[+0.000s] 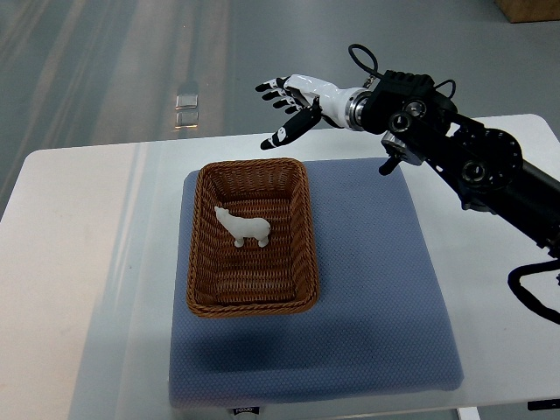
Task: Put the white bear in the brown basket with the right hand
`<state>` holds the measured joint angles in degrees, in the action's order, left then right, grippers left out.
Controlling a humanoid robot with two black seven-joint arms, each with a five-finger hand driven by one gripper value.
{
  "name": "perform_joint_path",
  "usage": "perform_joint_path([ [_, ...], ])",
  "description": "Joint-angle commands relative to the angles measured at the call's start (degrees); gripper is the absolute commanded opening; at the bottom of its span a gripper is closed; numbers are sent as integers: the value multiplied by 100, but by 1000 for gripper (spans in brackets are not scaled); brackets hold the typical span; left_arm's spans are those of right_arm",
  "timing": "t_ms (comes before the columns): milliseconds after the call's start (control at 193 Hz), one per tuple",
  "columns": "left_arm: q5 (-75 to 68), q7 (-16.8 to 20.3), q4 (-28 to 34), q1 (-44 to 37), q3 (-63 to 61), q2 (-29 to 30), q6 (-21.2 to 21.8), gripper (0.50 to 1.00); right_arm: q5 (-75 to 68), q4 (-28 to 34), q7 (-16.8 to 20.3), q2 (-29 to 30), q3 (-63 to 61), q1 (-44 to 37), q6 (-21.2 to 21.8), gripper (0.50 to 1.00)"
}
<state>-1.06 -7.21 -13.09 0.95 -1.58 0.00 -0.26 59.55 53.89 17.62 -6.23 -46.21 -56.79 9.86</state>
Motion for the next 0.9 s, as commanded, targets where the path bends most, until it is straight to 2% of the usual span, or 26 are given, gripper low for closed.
perform_joint_path([
  [0,0,0,0,2,-1,0,0,1000,-444,-28,5,34,-907,362,-222,921],
  [88,0,0,0,2,-1,0,0,1000,-1032,-256,5,51,-1452,555,-608,924],
  [212,0,0,8,-7,-1,0,0,1000,-2105,-661,-30,51,-1610,608,-1083,924],
  [269,0,0,0,-7,-1,0,9,1000,-2825,-976,-241,51,-1645,608,-1303,924],
  [341,0,0,0,-7,-1,0,0,1000,-3696,-1337,-602,51,-1751,608,-1347,921],
  [481,-9,0,-18,-7,-9,0,0,1000,-5507,-1873,-1613,104,-1777,608,-1153,924],
  [558,0,0,-18,-7,-9,0,0,1000,-6297,-2075,-2271,130,-1768,669,-794,926],
  [626,0,0,-18,-7,-9,0,0,1000,-6649,-2163,-2649,209,-1777,801,-495,926],
  [708,0,0,-18,-7,-9,0,0,1000,-6790,-2172,-3010,324,-1777,977,-108,932],
  [775,0,0,-18,-7,-1,0,0,1000,-6790,-2181,-3221,403,-1777,1091,-2,934],
  [894,0,0,-18,-7,-9,0,0,1000,-6816,-2181,-3291,508,-1768,1188,-11,934],
])
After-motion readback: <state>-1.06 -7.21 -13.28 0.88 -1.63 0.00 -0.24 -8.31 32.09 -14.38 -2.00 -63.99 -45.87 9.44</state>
